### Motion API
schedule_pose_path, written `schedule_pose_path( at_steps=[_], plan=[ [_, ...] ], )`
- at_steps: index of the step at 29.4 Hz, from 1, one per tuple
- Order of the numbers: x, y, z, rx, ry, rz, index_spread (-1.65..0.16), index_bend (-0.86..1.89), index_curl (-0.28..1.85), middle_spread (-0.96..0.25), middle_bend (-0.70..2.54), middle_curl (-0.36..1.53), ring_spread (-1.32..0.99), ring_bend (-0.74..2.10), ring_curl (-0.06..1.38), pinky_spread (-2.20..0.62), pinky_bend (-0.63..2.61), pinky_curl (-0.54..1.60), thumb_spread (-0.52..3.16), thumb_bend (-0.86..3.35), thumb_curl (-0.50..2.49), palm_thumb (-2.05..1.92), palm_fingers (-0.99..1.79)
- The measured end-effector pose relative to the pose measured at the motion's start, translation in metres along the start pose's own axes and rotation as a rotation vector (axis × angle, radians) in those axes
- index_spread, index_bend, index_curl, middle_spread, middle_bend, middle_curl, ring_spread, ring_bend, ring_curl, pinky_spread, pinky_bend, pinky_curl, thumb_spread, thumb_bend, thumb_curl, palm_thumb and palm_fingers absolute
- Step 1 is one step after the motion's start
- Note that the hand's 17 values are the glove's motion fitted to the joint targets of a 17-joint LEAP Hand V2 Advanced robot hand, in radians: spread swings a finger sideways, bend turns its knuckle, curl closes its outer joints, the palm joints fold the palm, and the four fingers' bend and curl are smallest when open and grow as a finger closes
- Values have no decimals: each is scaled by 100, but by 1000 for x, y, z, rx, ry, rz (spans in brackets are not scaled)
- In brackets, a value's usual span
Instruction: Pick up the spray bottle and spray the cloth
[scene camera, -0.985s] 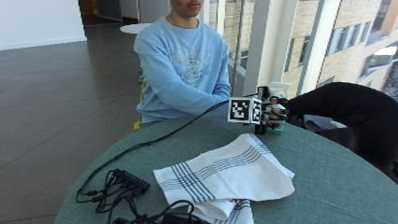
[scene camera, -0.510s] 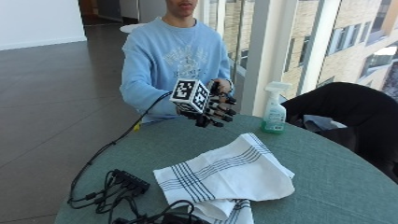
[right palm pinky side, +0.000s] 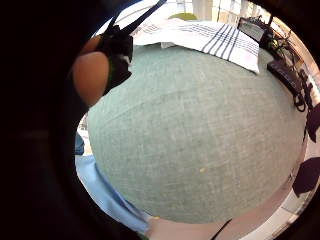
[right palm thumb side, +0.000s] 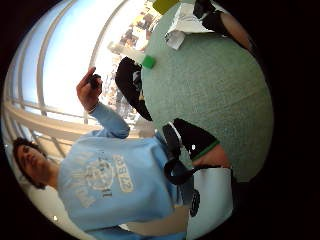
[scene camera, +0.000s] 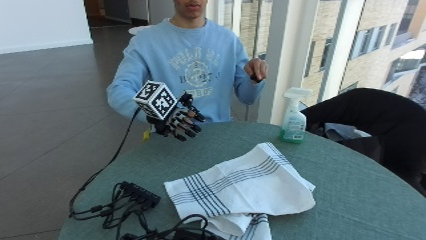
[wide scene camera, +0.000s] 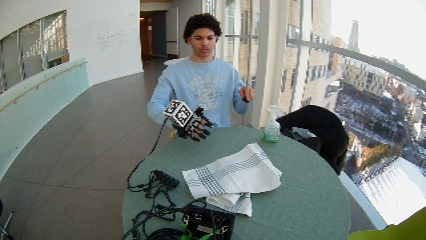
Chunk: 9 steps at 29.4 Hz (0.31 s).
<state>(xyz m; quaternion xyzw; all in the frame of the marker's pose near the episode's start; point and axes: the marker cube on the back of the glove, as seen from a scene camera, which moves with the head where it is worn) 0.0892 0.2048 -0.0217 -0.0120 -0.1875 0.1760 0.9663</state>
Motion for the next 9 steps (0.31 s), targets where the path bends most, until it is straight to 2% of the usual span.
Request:
schedule_pose_path(
  at_steps=[9],
  plan=[
    [6,10,3,-5,16,12,-39,13,25,-7,19,41,-3,31,34,16,38,37,100,-2,38,70,63]
  ],
)
